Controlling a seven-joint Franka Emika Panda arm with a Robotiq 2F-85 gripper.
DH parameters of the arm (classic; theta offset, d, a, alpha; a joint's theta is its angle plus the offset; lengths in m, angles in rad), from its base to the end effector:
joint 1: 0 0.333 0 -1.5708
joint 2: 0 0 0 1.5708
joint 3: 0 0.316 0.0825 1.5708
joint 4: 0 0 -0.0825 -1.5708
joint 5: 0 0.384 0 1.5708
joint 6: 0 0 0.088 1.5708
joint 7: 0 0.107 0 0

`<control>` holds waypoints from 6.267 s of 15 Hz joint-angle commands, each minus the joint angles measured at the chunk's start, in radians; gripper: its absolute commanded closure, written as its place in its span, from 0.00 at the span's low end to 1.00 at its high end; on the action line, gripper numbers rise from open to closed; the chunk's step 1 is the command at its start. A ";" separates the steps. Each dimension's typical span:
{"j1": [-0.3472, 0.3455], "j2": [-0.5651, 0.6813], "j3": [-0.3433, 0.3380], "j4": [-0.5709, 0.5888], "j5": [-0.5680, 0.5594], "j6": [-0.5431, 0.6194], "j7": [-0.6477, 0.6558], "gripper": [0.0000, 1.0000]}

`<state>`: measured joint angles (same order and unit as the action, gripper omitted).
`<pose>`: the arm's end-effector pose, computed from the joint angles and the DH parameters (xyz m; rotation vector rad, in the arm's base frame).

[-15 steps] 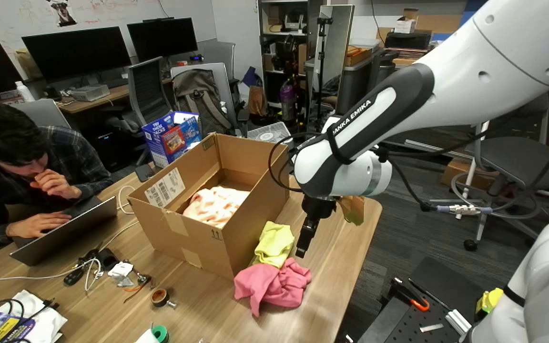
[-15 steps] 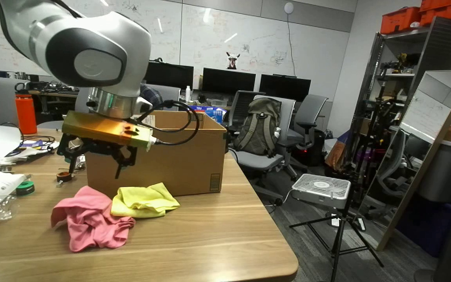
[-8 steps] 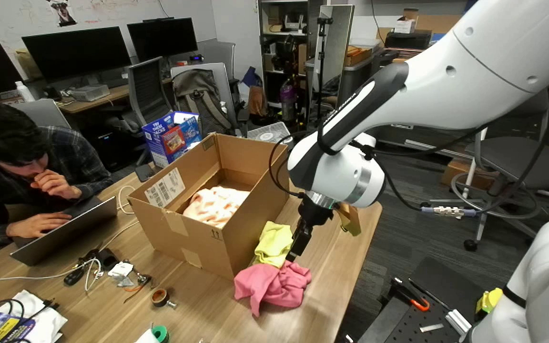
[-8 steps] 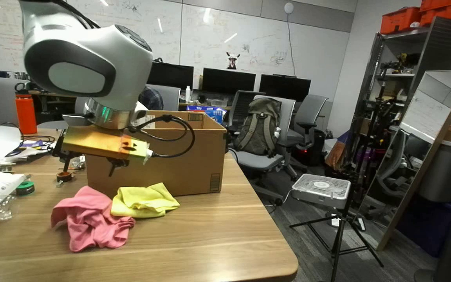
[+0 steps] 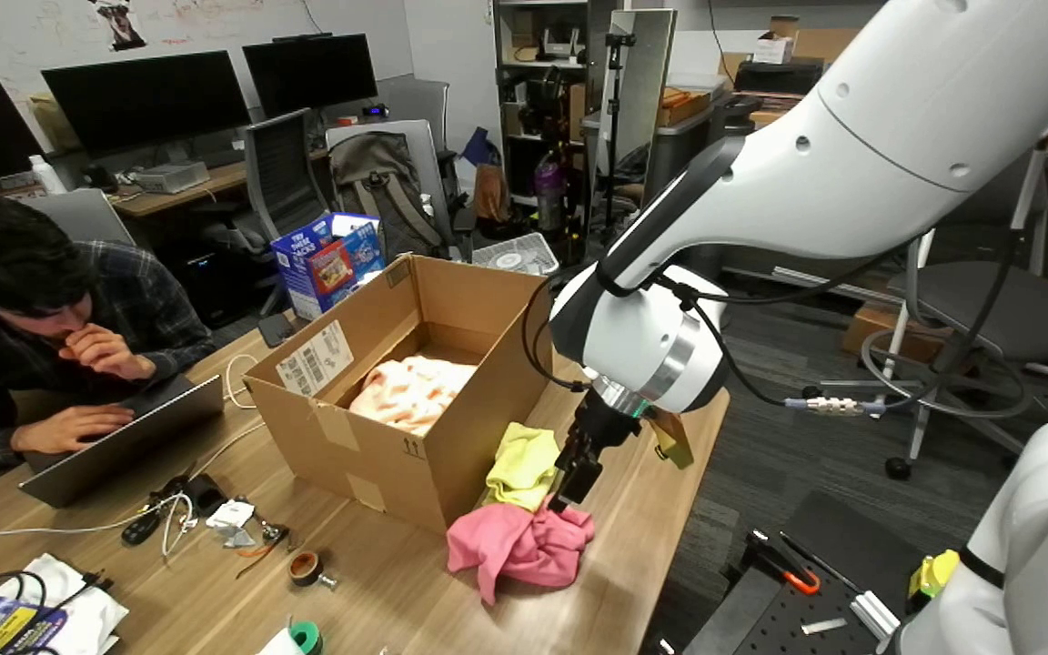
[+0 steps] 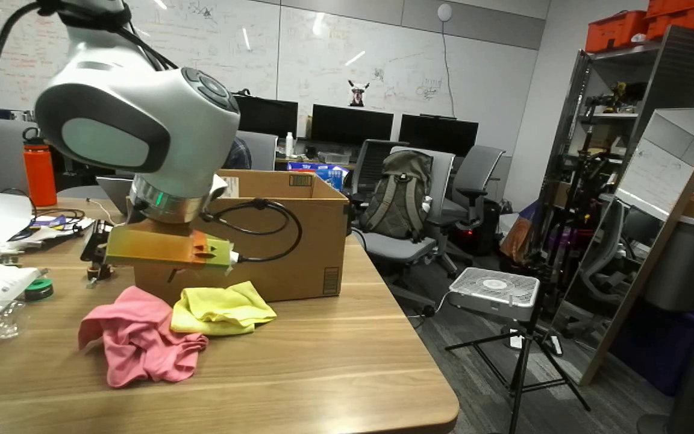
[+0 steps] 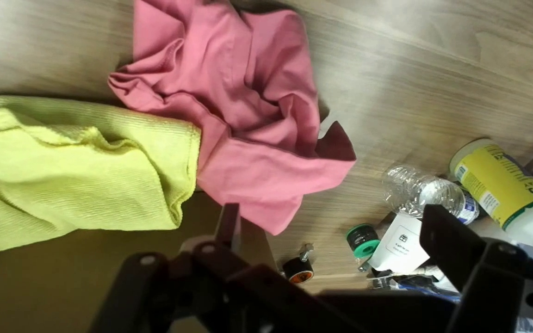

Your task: Put the clothes and towels in the box

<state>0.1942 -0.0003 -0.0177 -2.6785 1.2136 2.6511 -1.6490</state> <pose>0.3954 0.0446 0.2251 -2.5227 -0.9498 -0.4680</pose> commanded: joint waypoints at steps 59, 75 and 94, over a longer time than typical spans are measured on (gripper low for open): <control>0.042 0.589 0.061 0.336 0.755 0.053 -0.795 0.00; 0.044 0.555 0.068 0.348 0.840 0.067 -0.787 1.00; 0.059 0.120 -0.011 0.260 1.135 0.397 -0.971 0.97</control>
<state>0.2384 0.2362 0.0003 -2.3826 2.2989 2.9950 -2.5570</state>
